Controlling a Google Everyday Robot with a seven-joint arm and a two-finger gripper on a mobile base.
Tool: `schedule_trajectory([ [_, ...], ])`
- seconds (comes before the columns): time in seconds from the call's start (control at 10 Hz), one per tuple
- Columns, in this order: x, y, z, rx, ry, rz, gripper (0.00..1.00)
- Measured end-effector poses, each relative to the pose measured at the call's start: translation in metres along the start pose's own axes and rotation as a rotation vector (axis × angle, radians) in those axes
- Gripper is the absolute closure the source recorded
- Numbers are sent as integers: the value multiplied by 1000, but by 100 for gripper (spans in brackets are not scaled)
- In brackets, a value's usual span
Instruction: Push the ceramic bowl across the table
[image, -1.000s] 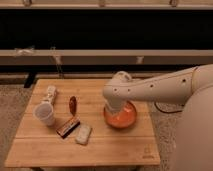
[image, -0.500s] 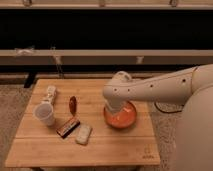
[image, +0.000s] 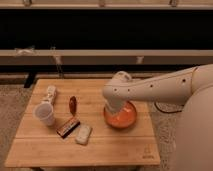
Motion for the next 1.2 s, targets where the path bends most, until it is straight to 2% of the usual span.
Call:
schedule_trajectory([
  [0.4,0,0,-1,4,2,1,96],
  [0.6,-5,-11,6,6,33,-31,96],
  [0.9,-18,-33,38,-8,94,-37,96],
  [1.2,-25,-50,67,-23,126,-17,99],
])
